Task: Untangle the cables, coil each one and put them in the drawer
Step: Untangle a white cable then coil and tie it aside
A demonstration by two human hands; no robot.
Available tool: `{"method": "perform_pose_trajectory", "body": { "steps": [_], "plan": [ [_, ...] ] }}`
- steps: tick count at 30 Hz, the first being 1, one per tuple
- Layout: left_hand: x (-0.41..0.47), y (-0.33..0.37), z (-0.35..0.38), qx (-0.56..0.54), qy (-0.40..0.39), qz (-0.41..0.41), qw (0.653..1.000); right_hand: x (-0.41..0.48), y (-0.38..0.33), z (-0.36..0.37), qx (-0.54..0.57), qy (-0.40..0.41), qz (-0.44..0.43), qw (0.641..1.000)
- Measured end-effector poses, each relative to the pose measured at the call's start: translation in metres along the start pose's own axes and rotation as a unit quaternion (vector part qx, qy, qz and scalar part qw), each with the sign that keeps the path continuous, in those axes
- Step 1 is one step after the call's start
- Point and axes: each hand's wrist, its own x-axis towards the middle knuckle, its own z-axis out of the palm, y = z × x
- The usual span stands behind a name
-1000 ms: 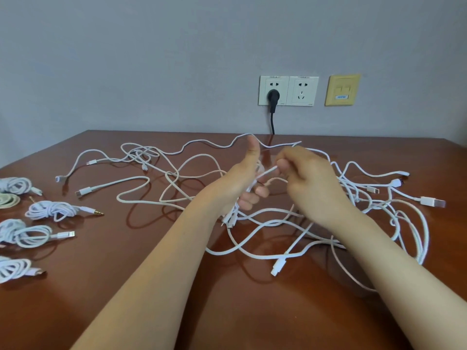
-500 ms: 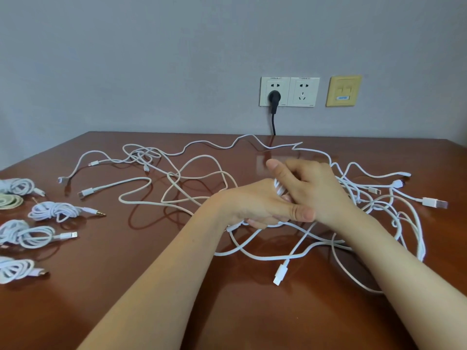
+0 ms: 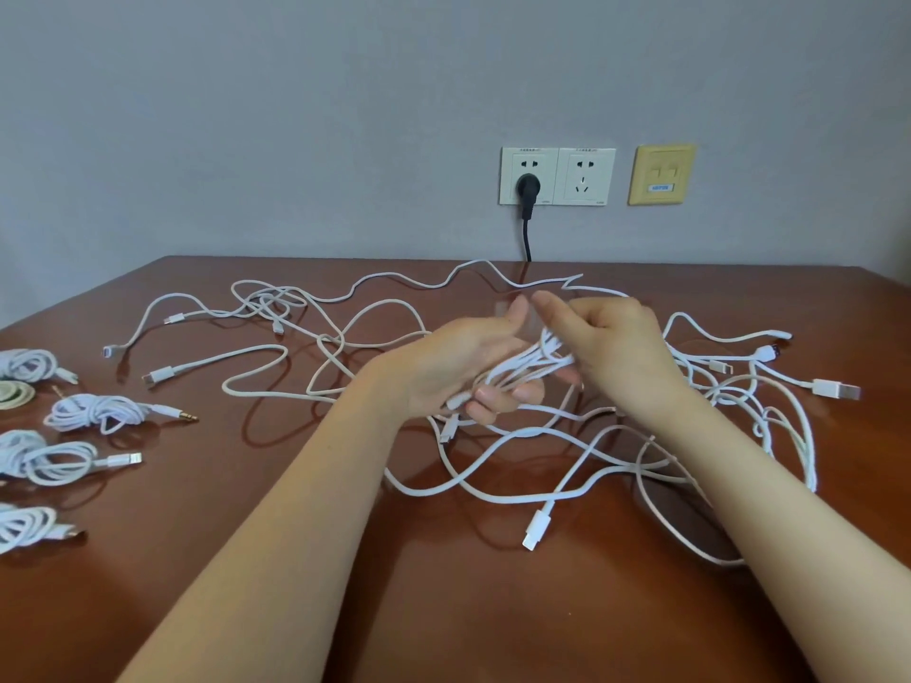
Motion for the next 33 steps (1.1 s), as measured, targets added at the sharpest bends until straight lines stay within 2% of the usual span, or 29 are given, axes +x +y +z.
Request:
{"method": "perform_pose_trajectory", "body": {
  "steps": [4, 7, 12, 17, 20, 23, 25, 28, 30, 33],
  "plan": [
    [-0.004, -0.001, -0.003, -0.061, -0.025, -0.010, 0.998, 0.000, 0.000, -0.001, 0.001, 0.032, -0.012, 0.999],
    [-0.001, 0.001, 0.000, -0.062, 0.006, -0.014, 0.998, 0.000, 0.002, 0.000, -0.039, 0.059, -0.017, 0.997],
    [0.000, 0.003, 0.008, 0.071, 0.118, -0.018, 0.990, -0.002, 0.005, 0.002, -0.139, 0.084, -0.011, 0.987],
    [0.007, 0.003, 0.021, 0.244, 0.241, 0.026, 0.939, -0.001, 0.004, 0.000, -0.184, 0.113, 0.006, 0.977],
    [0.013, 0.002, 0.030, 0.272, 0.266, 0.059, 0.923, 0.000, 0.006, -0.002, -0.199, 0.134, 0.021, 0.971],
    [0.016, 0.001, 0.030, 0.287, 0.262, 0.077, 0.918, 0.001, 0.005, -0.004, -0.201, 0.120, 0.024, 0.972],
    [0.015, 0.000, 0.028, 0.304, 0.246, 0.077, 0.917, 0.003, 0.006, -0.007, -0.183, 0.089, 0.034, 0.979],
    [0.011, -0.001, 0.025, 0.270, 0.203, 0.074, 0.938, 0.006, 0.008, -0.013, -0.121, 0.035, 0.065, 0.990],
    [0.007, 0.000, 0.025, 0.235, 0.168, 0.079, 0.954, 0.009, 0.008, -0.019, 0.009, -0.018, 0.107, 0.994],
    [0.005, 0.002, 0.027, 0.199, 0.140, 0.107, 0.964, 0.010, 0.008, -0.029, 0.203, -0.128, 0.146, 0.960]
  ]
}}
